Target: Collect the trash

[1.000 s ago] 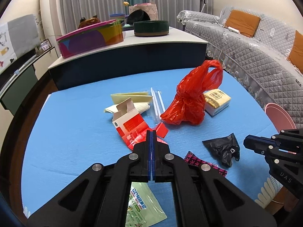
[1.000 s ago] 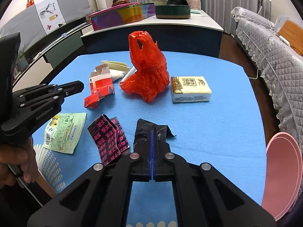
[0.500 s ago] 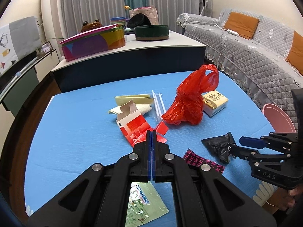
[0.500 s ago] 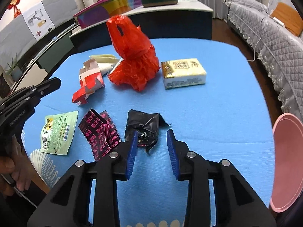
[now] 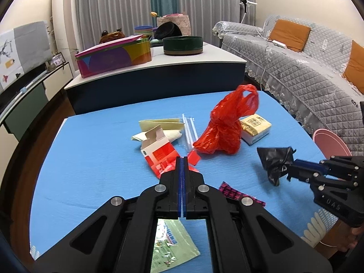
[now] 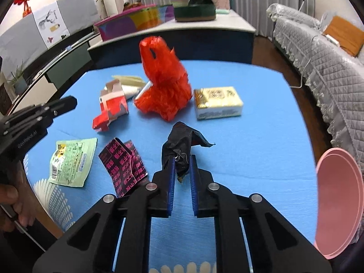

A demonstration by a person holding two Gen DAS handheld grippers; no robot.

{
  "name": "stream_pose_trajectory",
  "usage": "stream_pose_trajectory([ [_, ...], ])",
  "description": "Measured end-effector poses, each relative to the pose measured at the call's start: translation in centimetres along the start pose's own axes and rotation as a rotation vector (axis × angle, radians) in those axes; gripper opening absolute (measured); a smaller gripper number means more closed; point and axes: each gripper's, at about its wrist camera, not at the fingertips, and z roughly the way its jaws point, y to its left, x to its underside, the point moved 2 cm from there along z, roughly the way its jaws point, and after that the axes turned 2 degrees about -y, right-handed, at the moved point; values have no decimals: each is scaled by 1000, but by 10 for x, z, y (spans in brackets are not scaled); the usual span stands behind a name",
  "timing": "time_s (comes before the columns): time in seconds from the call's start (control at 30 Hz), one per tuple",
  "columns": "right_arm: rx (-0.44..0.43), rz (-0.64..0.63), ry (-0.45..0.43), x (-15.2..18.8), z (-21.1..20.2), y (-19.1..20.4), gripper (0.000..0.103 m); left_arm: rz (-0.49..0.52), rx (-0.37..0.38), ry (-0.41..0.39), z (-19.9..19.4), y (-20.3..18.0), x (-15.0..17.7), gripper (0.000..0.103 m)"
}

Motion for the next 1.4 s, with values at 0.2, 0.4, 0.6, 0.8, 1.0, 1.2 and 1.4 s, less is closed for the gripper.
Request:
stream_pose_trajectory([
  [0.2, 30, 21, -69, -6, -24, -11, 12, 31, 17, -17, -9, -19, 2, 0],
  [0.4, 57, 66, -138, -9, -49, -29, 13, 32, 35, -58, -24, -34, -1, 0],
  [0.6, 86, 92, -173, -8, -62, -41, 13, 32, 48, -91, -33, -44, -5, 0],
  [0.8, 113, 114, -187, -7, -68, -54, 13, 35, 61, -109, -35, -50, -6, 0],
  [1.0, 140, 135, -200, -6, -73, -64, 13, 30, 80, -122, -34, -55, -10, 0],
  [1.2, 162, 147, -206, -2, -78, -73, 13, 43, 103, -137, -34, -67, -14, 0],
  [1.4, 176, 160, -214, -1, -83, -82, 13, 61, 129, -154, -36, -83, -18, 0],
])
